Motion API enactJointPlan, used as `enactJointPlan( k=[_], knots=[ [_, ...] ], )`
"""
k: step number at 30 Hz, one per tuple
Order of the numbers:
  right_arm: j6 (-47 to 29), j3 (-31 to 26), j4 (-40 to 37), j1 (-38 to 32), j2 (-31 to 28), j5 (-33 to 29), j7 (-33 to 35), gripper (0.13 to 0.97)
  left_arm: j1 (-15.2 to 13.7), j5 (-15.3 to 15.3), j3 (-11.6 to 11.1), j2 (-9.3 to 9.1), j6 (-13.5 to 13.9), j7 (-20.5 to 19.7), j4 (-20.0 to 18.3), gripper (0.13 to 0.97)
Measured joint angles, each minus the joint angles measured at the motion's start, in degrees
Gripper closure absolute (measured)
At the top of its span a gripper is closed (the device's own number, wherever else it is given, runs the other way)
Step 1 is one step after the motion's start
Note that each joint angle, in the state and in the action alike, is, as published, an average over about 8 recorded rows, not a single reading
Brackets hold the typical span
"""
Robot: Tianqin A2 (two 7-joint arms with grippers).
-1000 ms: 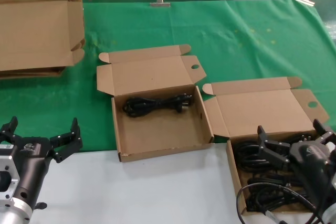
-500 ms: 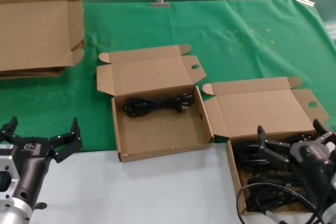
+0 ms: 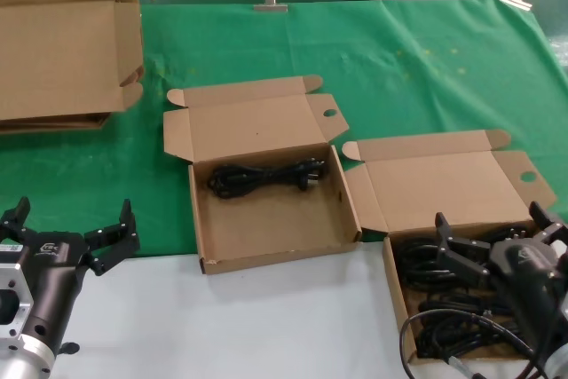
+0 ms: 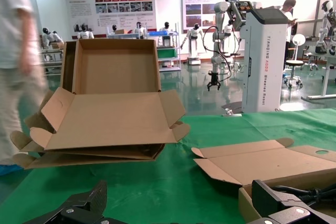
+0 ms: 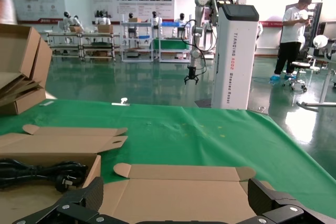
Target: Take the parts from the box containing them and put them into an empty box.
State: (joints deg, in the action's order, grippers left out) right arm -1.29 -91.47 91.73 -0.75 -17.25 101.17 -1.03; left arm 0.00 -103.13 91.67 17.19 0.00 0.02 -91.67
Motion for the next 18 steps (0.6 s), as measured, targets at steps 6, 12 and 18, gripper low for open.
enactJointPlan(
  k=[6, 12, 18],
  knots=[
    [0.00, 0.00, 0.00, 0.00, 0.00, 0.00, 0.00, 0.129, 0.00, 0.00, 0.00, 0.00, 0.00, 0.00, 0.00, 0.132],
    [0.00, 0.00, 0.00, 0.00, 0.00, 0.00, 0.00, 0.129, 0.00, 0.00, 0.00, 0.00, 0.00, -0.01, 0.00, 0.132],
    [0.00, 0.00, 0.00, 0.00, 0.00, 0.00, 0.00, 0.129, 0.00, 0.00, 0.00, 0.00, 0.00, -0.01, 0.00, 0.132]
  ],
)
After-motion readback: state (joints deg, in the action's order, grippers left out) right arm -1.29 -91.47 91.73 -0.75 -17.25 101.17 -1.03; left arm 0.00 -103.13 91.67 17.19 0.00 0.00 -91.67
